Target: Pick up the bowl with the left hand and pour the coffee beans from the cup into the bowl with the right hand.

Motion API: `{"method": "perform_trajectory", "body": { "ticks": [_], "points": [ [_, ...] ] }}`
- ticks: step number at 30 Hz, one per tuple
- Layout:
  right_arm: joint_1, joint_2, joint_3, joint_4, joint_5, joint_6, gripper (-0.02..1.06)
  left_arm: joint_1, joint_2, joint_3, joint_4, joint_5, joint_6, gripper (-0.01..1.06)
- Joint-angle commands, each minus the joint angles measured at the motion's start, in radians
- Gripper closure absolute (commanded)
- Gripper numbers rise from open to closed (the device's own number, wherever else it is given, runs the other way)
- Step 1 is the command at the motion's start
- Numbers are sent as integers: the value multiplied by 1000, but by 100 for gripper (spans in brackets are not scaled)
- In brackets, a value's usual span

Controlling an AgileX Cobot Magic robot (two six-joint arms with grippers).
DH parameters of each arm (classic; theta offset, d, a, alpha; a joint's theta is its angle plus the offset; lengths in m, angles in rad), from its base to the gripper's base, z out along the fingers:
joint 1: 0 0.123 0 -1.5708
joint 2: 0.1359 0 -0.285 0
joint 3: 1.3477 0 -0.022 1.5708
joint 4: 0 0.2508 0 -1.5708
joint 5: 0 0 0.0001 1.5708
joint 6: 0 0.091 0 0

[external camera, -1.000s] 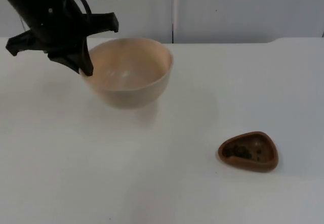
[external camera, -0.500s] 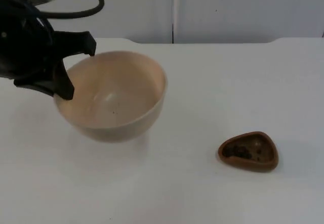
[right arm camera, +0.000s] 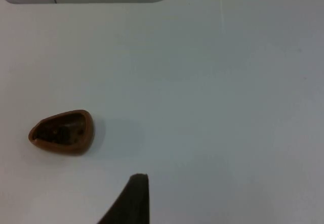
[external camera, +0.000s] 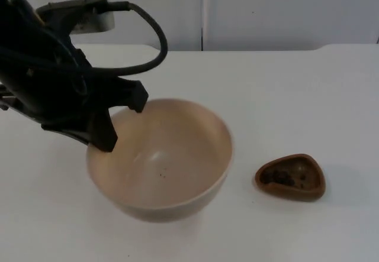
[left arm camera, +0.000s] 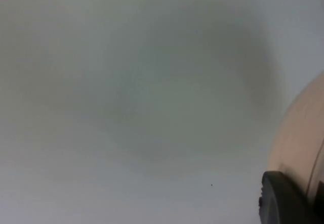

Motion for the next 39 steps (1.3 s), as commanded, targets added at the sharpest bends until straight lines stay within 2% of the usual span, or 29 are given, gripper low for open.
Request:
{"method": "perform_trajectory", "body": {
  "ticks": [1,11,15,19,31,34,38,39],
  "points": [
    [-6,-3,1,0,-5,-15,-1,-5,-8,2,11,-5,1,105],
    [-6,-3,1,0,-5,-15,-1,-5,-8,2,52,-3,1,105],
    [-6,-3,1,0,-5,-15,-1,-5,-8,2,-23,-9,1,105],
    [-6,-3,1,0,-5,-15,-1,-5,-8,2,-28,0,3,105],
    [-6,-3,1,28,-7,-15,-1,-5,-5,2,-16,-23,-98,105],
    [-6,-3,-2,33,-11,-15,-1,-8,-6,2,12,-29,-133,105],
    [-6,94,-55,70,-31,-13,-1,-61,-6,2,158,-45,-242,105],
    [-6,94,-55,70,-31,-13,-1,-61,-6,2,158,-45,-242,105]
  ]
}}
